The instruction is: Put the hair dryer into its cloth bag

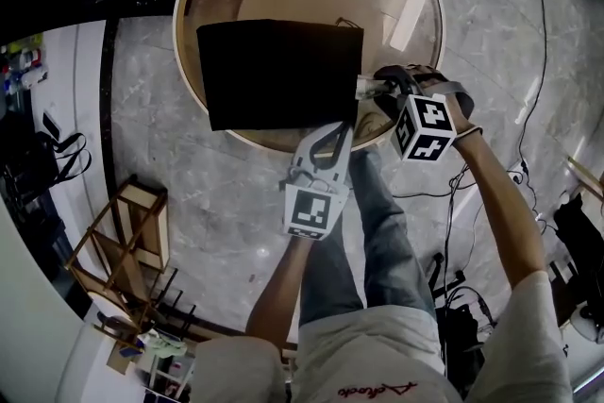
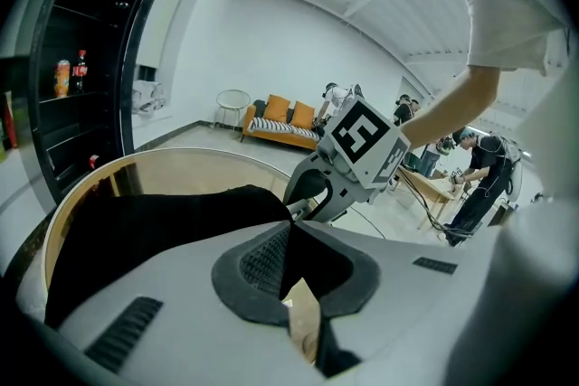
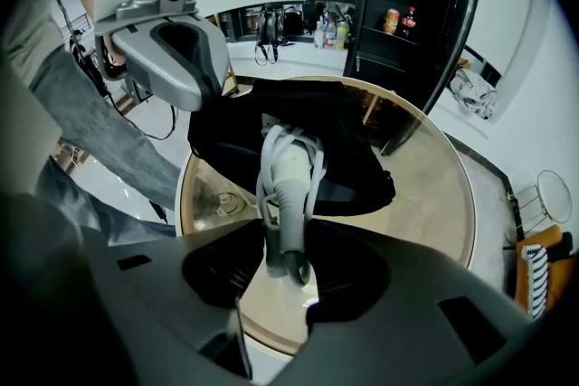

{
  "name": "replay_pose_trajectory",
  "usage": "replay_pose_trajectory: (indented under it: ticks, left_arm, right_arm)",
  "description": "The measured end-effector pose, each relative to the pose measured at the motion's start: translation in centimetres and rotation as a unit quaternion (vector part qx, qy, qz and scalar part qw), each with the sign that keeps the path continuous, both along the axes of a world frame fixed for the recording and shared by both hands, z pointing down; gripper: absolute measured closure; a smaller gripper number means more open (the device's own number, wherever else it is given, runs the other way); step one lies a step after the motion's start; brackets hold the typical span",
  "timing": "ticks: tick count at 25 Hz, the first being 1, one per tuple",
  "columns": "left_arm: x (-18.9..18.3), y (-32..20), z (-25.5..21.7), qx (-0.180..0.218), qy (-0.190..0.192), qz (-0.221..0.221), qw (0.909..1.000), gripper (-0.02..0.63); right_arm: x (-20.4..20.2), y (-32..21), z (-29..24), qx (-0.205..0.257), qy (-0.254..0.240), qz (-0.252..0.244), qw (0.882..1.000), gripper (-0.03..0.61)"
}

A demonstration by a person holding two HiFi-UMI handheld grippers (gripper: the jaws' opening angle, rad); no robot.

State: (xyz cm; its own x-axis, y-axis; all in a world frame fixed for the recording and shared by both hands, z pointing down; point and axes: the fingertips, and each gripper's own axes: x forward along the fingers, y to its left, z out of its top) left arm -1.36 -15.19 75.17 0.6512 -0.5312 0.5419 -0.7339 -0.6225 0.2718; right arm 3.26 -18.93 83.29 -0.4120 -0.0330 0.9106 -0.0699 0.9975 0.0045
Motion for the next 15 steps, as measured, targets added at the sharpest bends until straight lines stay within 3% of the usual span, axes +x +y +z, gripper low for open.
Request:
replay_pose_trajectory:
  ticks: [15]
  left_arm:
    - [0.4, -0.5, -1.3, 0.006, 0.040, 0.007, 0.9992, 0.577]
  right_arm:
    - [-6.6, -1.3, 0.4, 0.004, -0.031, -0.032, 0.999, 0.407]
